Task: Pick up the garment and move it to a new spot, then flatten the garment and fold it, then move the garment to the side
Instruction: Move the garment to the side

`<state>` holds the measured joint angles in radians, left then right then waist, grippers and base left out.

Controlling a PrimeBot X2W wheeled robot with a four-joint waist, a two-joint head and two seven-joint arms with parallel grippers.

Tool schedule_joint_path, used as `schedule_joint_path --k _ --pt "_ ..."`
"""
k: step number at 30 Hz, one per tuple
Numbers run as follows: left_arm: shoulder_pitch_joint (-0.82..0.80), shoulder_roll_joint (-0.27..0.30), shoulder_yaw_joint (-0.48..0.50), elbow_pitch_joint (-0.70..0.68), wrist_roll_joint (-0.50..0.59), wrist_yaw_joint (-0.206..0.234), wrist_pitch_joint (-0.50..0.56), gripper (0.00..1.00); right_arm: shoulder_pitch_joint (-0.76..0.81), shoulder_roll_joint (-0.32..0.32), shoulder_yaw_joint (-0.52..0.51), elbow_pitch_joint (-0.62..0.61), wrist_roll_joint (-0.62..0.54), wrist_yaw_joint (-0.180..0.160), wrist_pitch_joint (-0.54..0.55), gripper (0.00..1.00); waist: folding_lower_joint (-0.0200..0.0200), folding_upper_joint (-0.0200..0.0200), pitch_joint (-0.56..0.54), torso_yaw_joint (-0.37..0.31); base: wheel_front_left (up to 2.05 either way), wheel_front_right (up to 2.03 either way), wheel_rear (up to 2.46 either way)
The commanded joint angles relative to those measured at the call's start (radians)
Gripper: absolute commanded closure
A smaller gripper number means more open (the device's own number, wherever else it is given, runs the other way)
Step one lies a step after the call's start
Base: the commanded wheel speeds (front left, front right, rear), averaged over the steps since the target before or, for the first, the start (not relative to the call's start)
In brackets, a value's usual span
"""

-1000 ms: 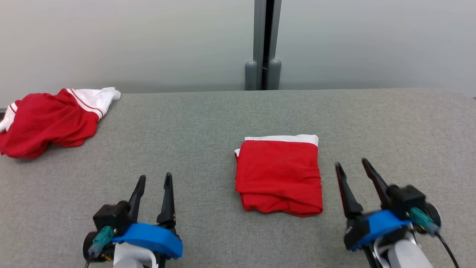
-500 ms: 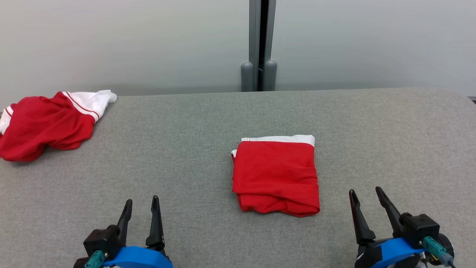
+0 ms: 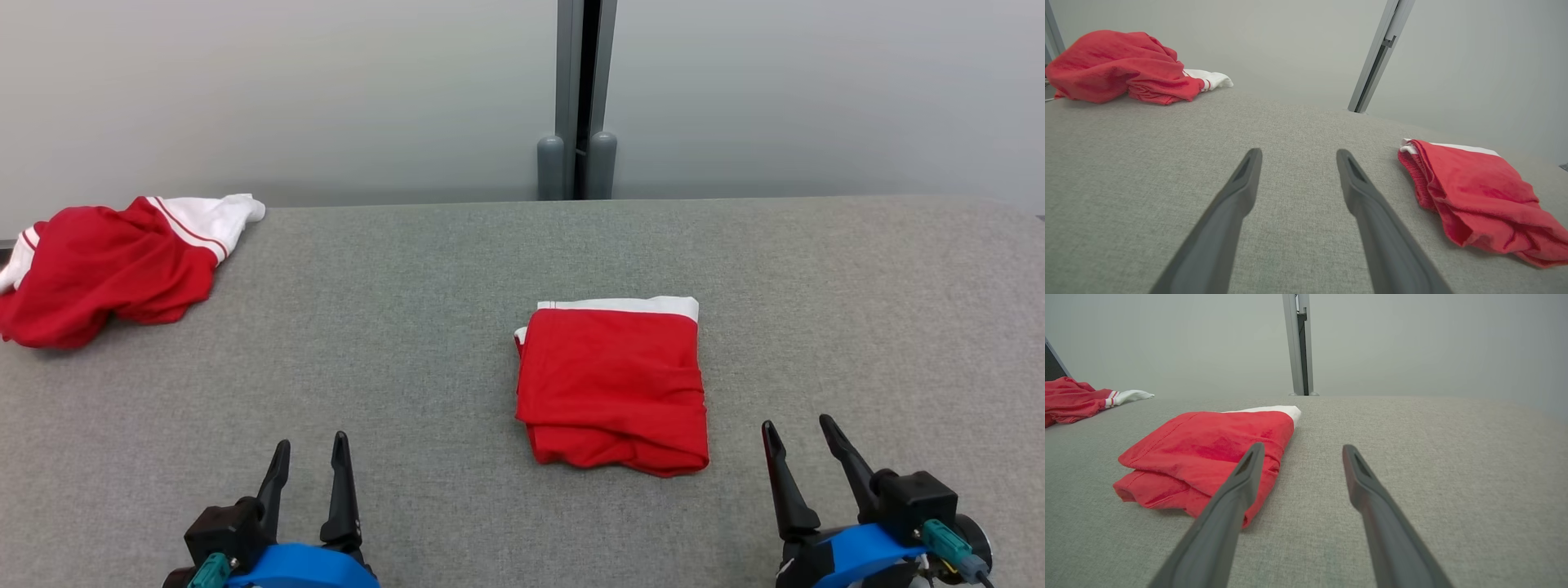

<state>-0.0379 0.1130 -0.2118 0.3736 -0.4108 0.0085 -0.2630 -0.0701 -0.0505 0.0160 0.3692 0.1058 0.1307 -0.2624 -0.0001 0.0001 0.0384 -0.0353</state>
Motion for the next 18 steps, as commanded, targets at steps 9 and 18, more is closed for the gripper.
schedule_joint_path --k 9,18 --pt "-0.015 -0.016 0.017 0.010 0.026 -0.018 -0.003 0.00 -0.134 0.000 -0.031 0.037 -0.086 0.000 0.053 0.00 0.0001 -0.0001 0.017 0.009 0.00 0.00 0.00" --pt "-0.038 -0.029 0.021 0.022 0.044 -0.035 -0.003 0.00 -0.332 -0.004 -0.069 0.124 -0.114 0.000 0.386 0.00 0.0001 -0.0001 0.052 0.064 0.00 0.00 0.00"
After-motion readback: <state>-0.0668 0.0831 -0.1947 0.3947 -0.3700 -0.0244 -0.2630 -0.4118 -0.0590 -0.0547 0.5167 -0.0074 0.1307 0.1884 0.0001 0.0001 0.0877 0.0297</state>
